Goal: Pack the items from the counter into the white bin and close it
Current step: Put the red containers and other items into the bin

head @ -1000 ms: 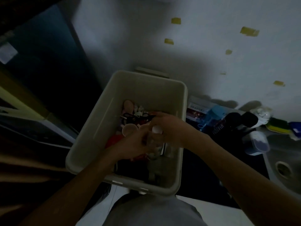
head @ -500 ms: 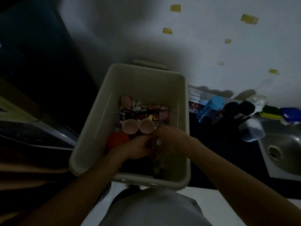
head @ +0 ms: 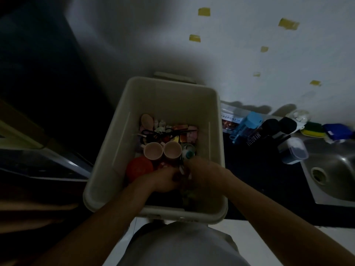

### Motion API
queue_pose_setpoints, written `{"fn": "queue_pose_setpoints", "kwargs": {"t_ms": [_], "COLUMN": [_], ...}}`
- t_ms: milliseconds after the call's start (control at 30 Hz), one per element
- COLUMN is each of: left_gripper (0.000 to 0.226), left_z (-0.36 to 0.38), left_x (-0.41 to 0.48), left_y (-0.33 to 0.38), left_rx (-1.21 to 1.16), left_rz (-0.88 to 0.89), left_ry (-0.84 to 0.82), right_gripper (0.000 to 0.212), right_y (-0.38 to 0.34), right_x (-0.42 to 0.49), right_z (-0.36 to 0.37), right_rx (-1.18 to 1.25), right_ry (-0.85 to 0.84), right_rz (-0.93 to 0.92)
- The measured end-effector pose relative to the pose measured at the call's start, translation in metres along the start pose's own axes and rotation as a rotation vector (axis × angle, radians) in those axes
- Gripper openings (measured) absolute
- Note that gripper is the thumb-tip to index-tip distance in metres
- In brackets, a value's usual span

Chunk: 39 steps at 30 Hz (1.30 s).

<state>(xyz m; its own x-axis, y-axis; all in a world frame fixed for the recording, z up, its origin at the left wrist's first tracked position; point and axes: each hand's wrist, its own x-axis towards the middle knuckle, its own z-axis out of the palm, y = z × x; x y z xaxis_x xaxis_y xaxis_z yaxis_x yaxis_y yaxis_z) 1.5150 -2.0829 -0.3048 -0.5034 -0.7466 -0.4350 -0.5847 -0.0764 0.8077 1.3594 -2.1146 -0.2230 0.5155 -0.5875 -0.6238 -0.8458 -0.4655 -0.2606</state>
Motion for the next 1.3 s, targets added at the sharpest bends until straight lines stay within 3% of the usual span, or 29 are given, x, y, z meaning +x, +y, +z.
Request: {"fn": "queue_pose_setpoints", "kwargs": {"t_ms": [500, 733, 1033, 1300], "left_gripper": [0.031, 0.008, 0.028, 0.027], "left_z": [0.001, -0.002, -0.015, -0.034], "left_x": [0.004, 0.002, -0.005, 0.008], "left_y": [-0.004, 0.004, 0.043, 0.11], "left_rx": [0.141, 0.013, -0.007, -0.064], "left_rz": [-0.109, -0.071, -0.007, 0.141], "left_ry": [-0.107, 0.062, 0.29, 0.42], "right_gripper": [0.037, 0.04, 0.034, 0.033], "right_y": [0.001, 0.017, 0.053, 0.095], "right_x": [-0.001, -0.008, -0.025, -0.043], "right_z": [0.003, -0.022, -0.053, -0.068], "right_rx": [-0.028, 0.064, 0.158, 0.228], "right_ry": [0.006, 0.047, 0.234, 0.396], "right_rz": [0.077, 0.005, -0.148, -0.214]}}
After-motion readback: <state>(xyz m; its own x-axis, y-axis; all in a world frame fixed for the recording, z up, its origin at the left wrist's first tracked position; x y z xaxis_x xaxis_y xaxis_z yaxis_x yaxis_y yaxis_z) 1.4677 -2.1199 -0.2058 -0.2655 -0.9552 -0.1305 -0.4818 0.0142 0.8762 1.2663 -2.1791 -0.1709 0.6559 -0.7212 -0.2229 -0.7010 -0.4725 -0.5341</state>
